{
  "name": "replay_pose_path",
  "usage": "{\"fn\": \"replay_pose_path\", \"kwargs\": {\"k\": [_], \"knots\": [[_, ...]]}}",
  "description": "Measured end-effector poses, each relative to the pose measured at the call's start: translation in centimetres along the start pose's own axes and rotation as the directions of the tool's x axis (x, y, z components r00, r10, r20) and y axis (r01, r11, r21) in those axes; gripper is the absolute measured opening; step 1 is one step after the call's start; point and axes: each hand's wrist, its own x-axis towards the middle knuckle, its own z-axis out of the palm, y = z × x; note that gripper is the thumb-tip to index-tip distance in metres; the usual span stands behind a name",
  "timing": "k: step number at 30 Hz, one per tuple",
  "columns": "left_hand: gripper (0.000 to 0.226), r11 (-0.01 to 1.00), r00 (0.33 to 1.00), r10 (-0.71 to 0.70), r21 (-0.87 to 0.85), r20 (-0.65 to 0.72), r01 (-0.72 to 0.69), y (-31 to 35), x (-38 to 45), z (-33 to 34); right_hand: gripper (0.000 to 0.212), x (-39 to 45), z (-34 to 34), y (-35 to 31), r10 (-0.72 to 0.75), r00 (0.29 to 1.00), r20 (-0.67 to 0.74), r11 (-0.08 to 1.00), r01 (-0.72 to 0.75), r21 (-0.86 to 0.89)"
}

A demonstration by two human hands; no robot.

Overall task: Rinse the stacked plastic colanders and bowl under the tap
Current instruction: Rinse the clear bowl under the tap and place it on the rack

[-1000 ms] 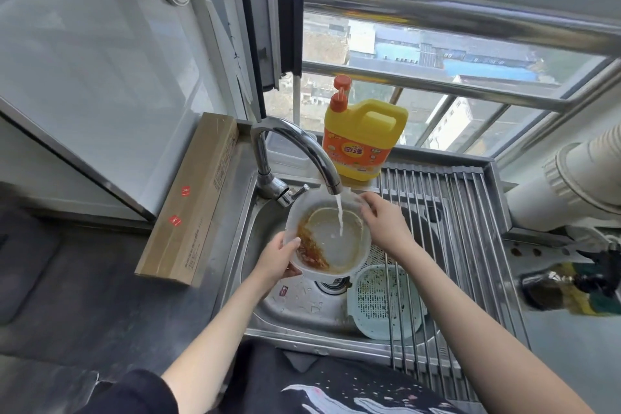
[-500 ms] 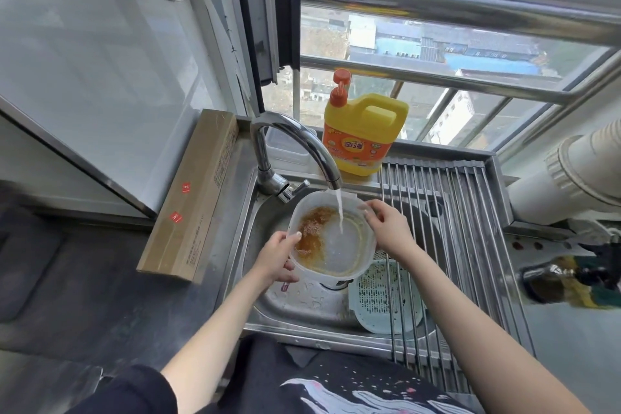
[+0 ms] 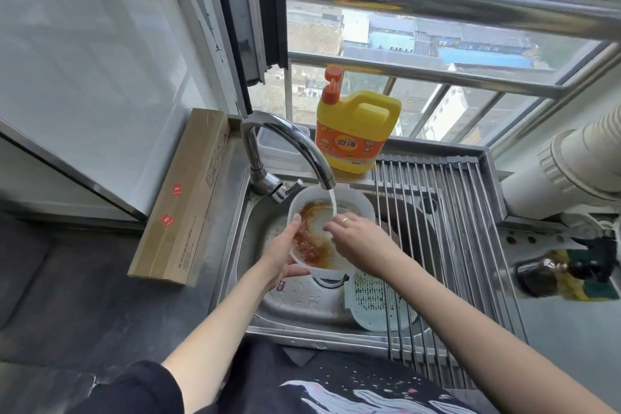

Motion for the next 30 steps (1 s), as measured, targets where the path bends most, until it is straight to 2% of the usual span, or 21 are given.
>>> {"fn": "replay_pose_path", "kwargs": {"k": [1,3,4,5,8,9,10,13,14,17,18,20,21,22,23,25,27,28,30], "knots": [[0.069,1.000,1.000,0.007,0.021,0.000,-0.007,0.0,0.1,0.1,0.050,0.3,0.6,0.0,0.081,0.987,0.141,0.996,-0.084,0.016],[0.060,0.999,1.000,0.016,0.049,-0.010,-0.015,0.1,0.0,0.5,0.070,1.1,1.1,0.1,0.270,0.913,0.305,0.960,-0.278,-0.019],[0.059,0.999,1.000,0.013,0.051,-0.018,-0.012,0.1,0.0,0.7,0.076,1.4,1.4,-0.1,0.303,0.880,0.367,0.950,-0.309,-0.043],[0.062,0.999,1.000,0.007,0.051,-0.023,-0.006,0.2,-0.1,0.8,0.078,1.6,1.8,-0.5,0.263,0.861,0.434,0.961,-0.272,-0.043],[0.076,0.999,0.999,-0.014,0.038,-0.043,0.016,0.0,-0.1,0.7,0.072,1.8,2.2,-0.9,-0.055,0.809,0.585,0.997,0.012,0.077],[0.073,0.999,0.999,-0.023,0.036,-0.043,0.024,-0.2,-0.1,0.6,0.070,1.8,1.9,-0.5,-0.110,0.802,0.587,0.994,0.076,0.082],[0.068,0.999,0.999,-0.021,0.029,-0.038,0.022,-0.2,-0.1,0.7,0.070,2.0,1.8,0.3,-0.091,0.814,0.574,0.996,0.082,0.042],[0.063,1.000,0.999,-0.007,0.002,-0.046,0.007,0.1,0.1,1.3,0.070,2.5,1.3,1.0,0.167,0.880,0.444,0.986,-0.157,-0.060],[0.062,1.000,0.998,-0.002,0.004,-0.058,0.002,0.3,0.2,1.4,0.072,2.6,1.5,0.4,0.169,0.884,0.437,0.985,-0.172,-0.034],[0.052,0.999,0.998,-0.007,0.037,-0.065,0.010,0.4,0.4,1.2,0.078,2.2,2.4,-0.4,-0.033,0.859,0.511,0.999,0.011,0.045],[0.049,0.999,0.999,-0.012,0.032,-0.044,0.013,0.4,0.4,1.2,0.079,2.2,2.4,0.3,-0.040,0.857,0.514,0.999,0.028,0.030],[0.044,0.999,1.000,0.000,0.036,-0.023,0.001,0.4,0.3,1.5,0.082,2.5,2.5,1.7,0.123,0.886,0.447,0.992,-0.115,-0.045],[0.043,0.999,0.999,0.008,0.051,-0.038,-0.006,0.4,0.3,1.6,0.080,2.7,2.5,1.8,0.226,0.883,0.411,0.974,-0.217,-0.067],[0.044,0.998,0.998,0.014,0.064,-0.054,-0.010,0.4,0.6,1.6,0.075,2.7,2.4,1.3,0.263,0.878,0.401,0.963,-0.265,-0.051],[0.046,0.998,0.998,0.012,0.067,-0.066,-0.008,0.4,0.9,1.4,0.071,2.8,2.5,0.4,0.217,0.881,0.421,0.972,-0.236,-0.007],[0.053,0.999,0.998,-0.003,0.047,-0.060,0.006,0.1,1.4,0.8,0.069,2.9,2.1,-1.2,0.029,0.860,0.510,0.988,-0.103,0.117],[0.055,1.000,0.999,-0.013,0.011,-0.035,0.013,-0.5,1.8,0.4,0.064,2.9,1.3,-1.0,-0.061,0.844,0.533,0.992,-0.009,0.128],[0.054,1.000,0.999,0.005,-0.009,-0.039,-0.005,-0.7,1.9,0.5,0.060,3.0,1.1,-0.5,-0.027,0.871,0.491,0.997,-0.010,0.073],[0.053,0.998,0.998,0.048,-0.030,-0.048,-0.050,-0.4,2.2,1.0,0.057,3.1,1.0,0.1,0.179,0.913,0.365,0.984,-0.174,-0.046]]}}
